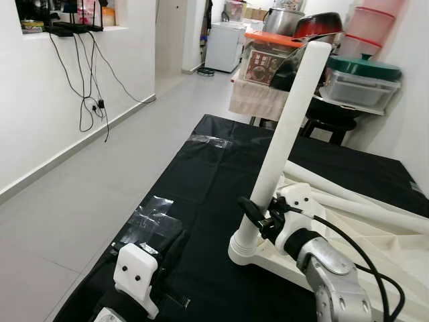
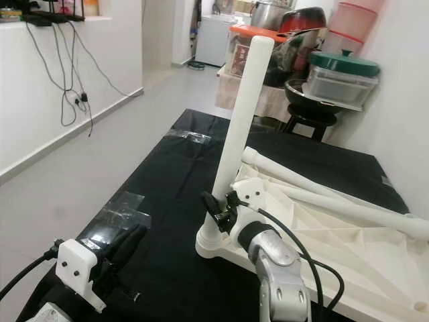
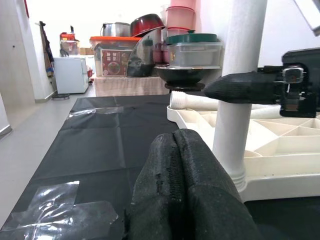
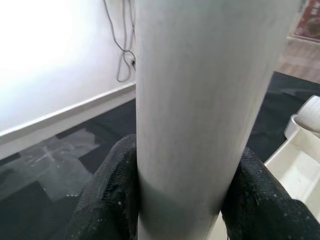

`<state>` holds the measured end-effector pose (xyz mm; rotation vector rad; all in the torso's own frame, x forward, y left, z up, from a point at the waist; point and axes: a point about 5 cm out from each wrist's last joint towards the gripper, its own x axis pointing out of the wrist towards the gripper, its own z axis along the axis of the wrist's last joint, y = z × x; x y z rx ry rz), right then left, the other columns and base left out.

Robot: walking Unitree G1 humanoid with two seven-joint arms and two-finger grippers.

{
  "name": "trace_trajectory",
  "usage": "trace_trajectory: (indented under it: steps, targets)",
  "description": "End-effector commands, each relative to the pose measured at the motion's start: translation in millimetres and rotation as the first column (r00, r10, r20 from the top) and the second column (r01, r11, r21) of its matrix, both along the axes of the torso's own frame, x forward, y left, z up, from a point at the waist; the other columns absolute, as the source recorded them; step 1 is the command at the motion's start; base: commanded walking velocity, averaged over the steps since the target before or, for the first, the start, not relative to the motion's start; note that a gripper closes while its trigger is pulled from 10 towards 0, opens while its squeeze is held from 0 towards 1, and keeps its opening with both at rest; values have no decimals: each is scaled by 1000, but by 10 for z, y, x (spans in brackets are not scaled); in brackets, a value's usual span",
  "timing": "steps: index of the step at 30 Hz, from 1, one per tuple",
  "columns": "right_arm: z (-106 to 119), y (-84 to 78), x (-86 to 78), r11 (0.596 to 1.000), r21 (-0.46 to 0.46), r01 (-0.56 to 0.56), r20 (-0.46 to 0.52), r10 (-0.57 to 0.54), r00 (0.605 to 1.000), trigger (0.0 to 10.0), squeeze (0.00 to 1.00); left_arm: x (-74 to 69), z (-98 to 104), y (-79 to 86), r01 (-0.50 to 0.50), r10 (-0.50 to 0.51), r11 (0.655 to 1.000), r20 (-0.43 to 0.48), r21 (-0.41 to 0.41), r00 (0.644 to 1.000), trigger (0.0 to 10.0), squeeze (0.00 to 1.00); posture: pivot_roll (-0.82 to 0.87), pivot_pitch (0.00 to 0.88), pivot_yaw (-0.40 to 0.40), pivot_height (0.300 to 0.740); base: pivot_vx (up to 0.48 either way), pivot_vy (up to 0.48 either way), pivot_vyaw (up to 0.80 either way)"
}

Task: Building children table

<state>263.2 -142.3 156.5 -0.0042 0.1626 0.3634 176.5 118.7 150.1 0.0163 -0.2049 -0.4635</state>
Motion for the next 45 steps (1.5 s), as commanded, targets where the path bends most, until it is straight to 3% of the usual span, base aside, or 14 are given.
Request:
trace_trajectory:
  steps: [1,4,5,8,9,12,13,14,18,26,28,34,35,45]
  targets:
    - [-234,-163,-53,991,-86,100,-157,-113,981,10000,0,12,-29,-22,11,-11,1000,-10,-6,1000,10000,0,-6,0,-132,740,0,0,0]
    - [-200,-125,-45,995,-65,81,-158,-90,983,10000,0,16,-30,-25,10,-10,1000,-10,-7,1000,10000,0,-7,0,-130,740,0,0,0]
    - [-49,-8,13,997,13,-80,-98,81,992,10000,1000,20,-29,-30,12,-12,1000,-9,-9,1000,10000,0,-8,0,-120,740,0,0,0]
    - [63,69,43,978,57,-203,-44,206,978,10000,1000,25,-28,-33,13,-13,1000,-9,-10,1000,10000,0,-10,0,-118,740,0,0,0]
    - [297,142,99,874,56,-483,83,478,874,10000,1000,31,-26,-39,16,-16,1000,-7,-12,1000,10000,0,-6,0,-120,740,0,0,0]
    - [344,137,113,831,31,-555,106,549,829,10000,1000,34,-25,-41,16,-16,1000,-7,-13,1000,10000,0,-6,0,-120,740,0,0,0]
    - [360,130,119,775,6,-631,108,627,771,10000,286,36,-26,-45,16,-16,1000,-6,-13,1000,10000,0,1,0,-126,740,0,0,0]
    - [352,130,128,717,-17,-696,100,694,713,10000,0,39,-27,-46,14,-14,1000,-5,-13,1000,10000,0,15,0,-133,740,0,0,0]
    - [315,125,238,641,-35,-767,71,767,638,10000,0,36,-28,-42,8,-8,1000,-5,-11,1000,10000,0,34,0,-138,740,0,0,0]
    - [373,88,501,642,-36,-766,67,766,639,10000,0,2,-25,129,42,-41,998,-29,51,999,10000,0,67,0,-134,740,0,0,0]
    - [376,29,571,613,-46,-789,68,790,610,10000,0,18,-24,222,42,-40,998,-35,53,999,10000,0,68,0,-133,740,0,0,0]
    - [370,-56,656,594,-32,-804,68,803,592,10000,0,8,-53,181,99,-97,994,-46,42,994,10000,0,67,0,-132,740,0,0,0]
    - [365,-71,667,597,-23,-802,68,801,595,0,0,8,-57,179,99,-97,994,-46,36,994,10000,0,67,0,-132,740,0,0,0]
    - [292,-135,701,600,8,-800,65,798,600,0,0,15,-46,189,98,-97,995,-44,19,994,10000,0,66,0,-133,740,0,0,0]
